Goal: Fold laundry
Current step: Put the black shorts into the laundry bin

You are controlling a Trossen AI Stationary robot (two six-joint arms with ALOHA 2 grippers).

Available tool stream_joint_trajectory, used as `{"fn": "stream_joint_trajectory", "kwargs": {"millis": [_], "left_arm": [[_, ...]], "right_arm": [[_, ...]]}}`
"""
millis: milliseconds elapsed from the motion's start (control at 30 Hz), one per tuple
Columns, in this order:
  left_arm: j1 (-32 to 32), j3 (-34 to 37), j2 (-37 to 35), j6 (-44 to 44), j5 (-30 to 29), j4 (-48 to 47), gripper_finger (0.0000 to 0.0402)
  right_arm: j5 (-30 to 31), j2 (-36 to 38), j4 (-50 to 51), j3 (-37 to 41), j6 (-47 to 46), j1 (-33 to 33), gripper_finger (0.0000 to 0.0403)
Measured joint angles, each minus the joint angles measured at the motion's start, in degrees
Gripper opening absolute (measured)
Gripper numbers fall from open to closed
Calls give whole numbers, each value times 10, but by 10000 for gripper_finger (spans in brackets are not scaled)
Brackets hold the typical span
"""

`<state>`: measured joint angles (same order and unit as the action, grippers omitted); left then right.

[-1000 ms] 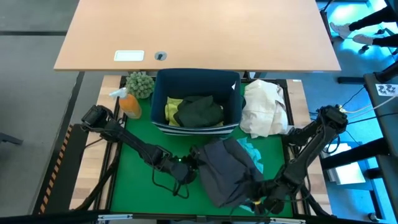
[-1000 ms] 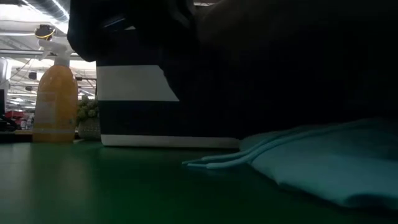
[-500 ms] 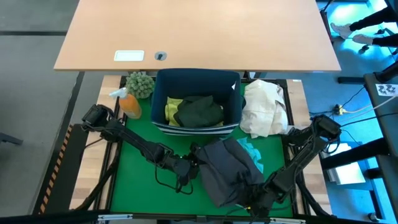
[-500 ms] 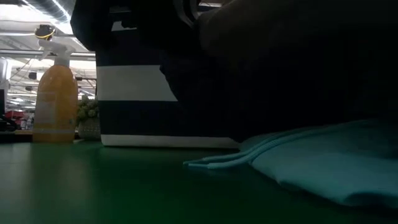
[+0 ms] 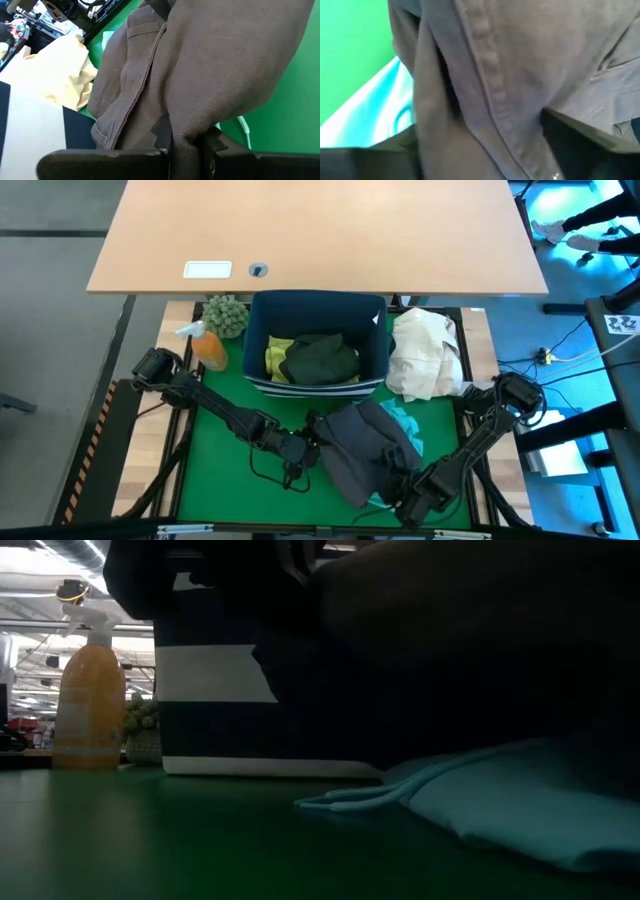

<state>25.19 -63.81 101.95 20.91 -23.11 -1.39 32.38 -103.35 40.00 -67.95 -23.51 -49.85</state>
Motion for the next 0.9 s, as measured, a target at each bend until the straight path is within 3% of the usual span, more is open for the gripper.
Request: {"fn": "stream_joint_trajectory", "kwargs": {"millis": [267,433,633,900], "left_arm": [[18,-3,-16,0,5,-17,30],[40,-53,-34,-5,-5,-74,30],[67,-166,-34,-14,-27,-200,30],[101,-342,-35,-8,-154,-381,30]], "right_arm": [[-2,3,113,-98,3,0,28],[27,3,191,-179,12,0,16],[85,3,274,-291,44,-1,6],[210,4,341,-434,143,4,4]]}}
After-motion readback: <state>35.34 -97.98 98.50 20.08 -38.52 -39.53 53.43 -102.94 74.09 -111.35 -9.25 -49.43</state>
